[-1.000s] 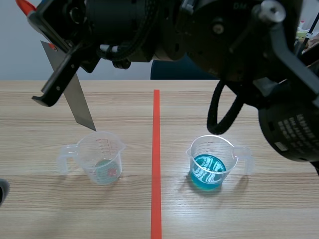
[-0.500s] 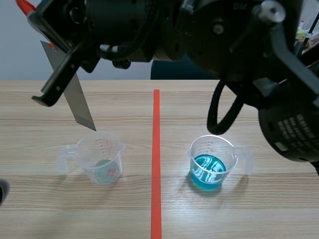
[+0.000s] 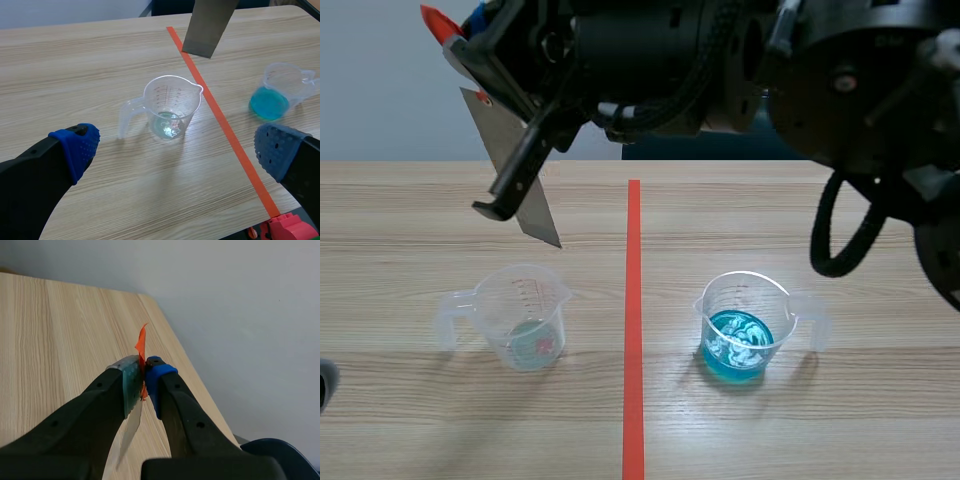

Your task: Do the redox reaction experiment

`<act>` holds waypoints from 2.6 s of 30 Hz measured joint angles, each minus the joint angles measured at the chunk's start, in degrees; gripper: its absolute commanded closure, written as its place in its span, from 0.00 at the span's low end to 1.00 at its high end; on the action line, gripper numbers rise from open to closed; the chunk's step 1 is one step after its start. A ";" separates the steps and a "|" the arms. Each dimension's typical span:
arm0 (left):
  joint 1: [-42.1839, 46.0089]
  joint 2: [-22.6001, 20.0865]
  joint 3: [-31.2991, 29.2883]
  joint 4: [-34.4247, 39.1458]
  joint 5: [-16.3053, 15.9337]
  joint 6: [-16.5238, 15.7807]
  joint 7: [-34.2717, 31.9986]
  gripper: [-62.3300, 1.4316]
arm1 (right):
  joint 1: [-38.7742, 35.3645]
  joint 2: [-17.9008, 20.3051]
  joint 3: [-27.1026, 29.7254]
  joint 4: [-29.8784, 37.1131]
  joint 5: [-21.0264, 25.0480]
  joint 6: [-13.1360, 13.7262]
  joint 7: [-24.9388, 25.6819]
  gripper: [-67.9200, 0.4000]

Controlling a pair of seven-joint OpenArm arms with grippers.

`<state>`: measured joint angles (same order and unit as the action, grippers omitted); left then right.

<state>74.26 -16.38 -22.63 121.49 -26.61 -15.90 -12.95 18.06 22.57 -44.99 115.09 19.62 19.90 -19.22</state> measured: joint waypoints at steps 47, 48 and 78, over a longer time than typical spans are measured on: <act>0.00 0.00 0.00 0.00 0.00 0.00 0.00 0.00 | -44.94 32.15 47.30 5.68 2.93 9.94 30.97 0.98; 0.00 0.00 0.00 0.00 0.00 0.00 0.00 0.00 | -44.94 32.15 47.30 5.68 2.93 9.94 31.01 0.98; 0.00 0.00 0.00 0.00 0.00 0.00 0.02 0.00 | -44.63 32.15 47.28 5.68 2.32 9.90 32.06 0.98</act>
<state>74.26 -16.38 -22.63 121.49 -26.61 -15.90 -12.93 -26.57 54.72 2.28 120.77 21.93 29.80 12.84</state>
